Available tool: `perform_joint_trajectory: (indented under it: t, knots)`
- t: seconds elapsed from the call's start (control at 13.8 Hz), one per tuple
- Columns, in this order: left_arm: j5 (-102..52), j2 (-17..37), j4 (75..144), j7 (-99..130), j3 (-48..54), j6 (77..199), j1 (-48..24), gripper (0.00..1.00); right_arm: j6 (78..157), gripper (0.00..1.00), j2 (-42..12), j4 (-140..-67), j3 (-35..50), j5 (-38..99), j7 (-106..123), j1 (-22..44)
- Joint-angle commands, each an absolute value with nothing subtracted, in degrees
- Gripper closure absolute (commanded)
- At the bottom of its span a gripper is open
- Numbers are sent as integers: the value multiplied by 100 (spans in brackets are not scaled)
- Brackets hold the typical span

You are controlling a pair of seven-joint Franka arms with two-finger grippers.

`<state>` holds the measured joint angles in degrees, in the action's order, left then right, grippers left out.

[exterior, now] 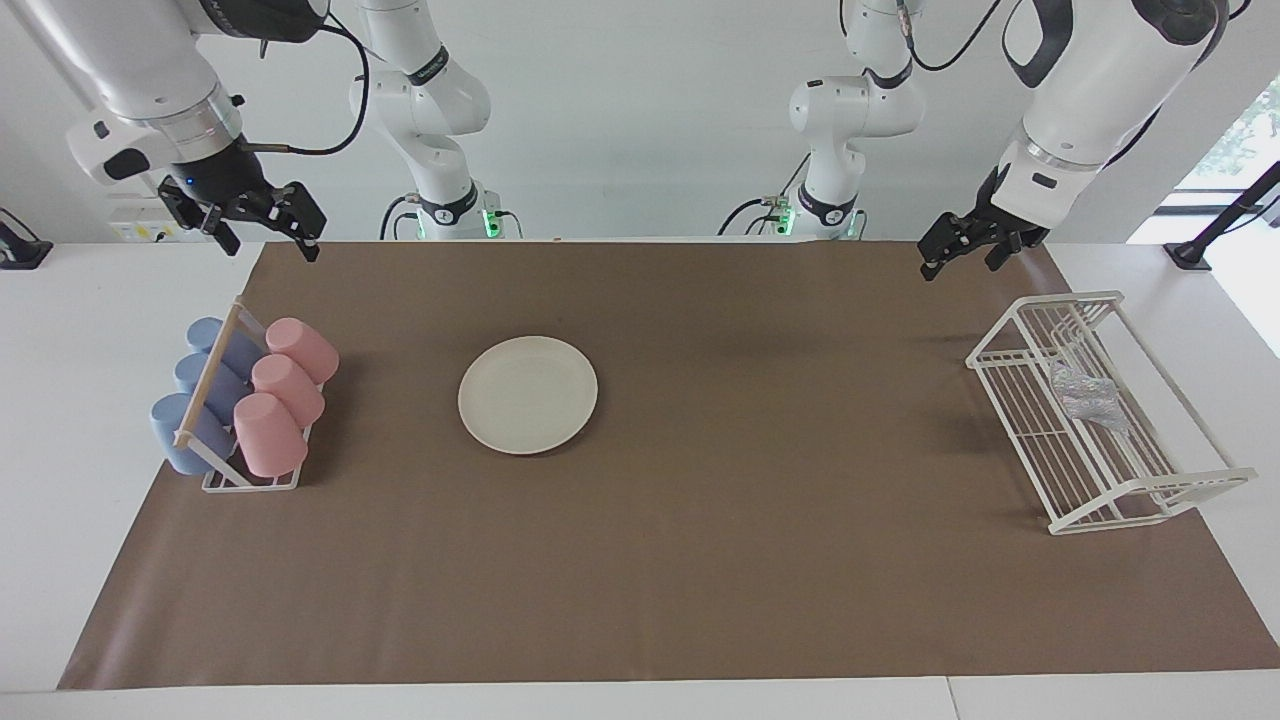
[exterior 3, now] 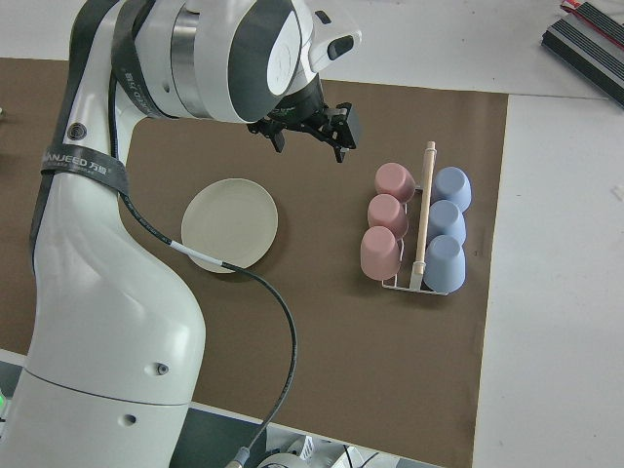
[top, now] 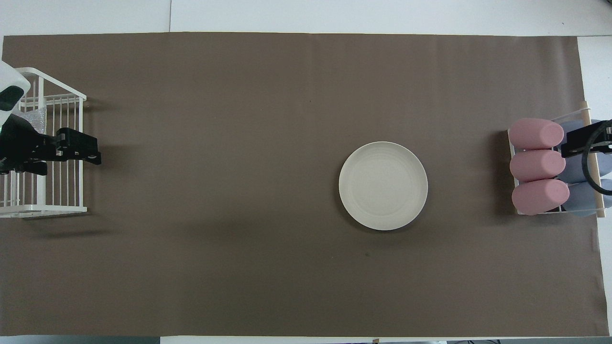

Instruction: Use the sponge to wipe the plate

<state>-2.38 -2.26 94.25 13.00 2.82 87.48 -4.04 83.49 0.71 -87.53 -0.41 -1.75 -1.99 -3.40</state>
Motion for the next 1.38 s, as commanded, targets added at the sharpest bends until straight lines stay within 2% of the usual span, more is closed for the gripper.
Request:
perform_joint_trajectory:
  t: [0.0, 0.94, 1.31]
  knots:
    - [-334, -352, 9545, 1248, 272, 8842, -369, 0, 8306, 0, 88, -8728, -18, -211, -123, -360]
    - [-282, -360, 9606, 1370, 281, 9008, -413, 0, 8253, 0, 97, -8745, 0, -211, -106, -378]
    - [1657, -53, 9913, 1459, 308, 9464, -685, 0, 8226, 0, 105, -8745, -26, -202, -123, -369]
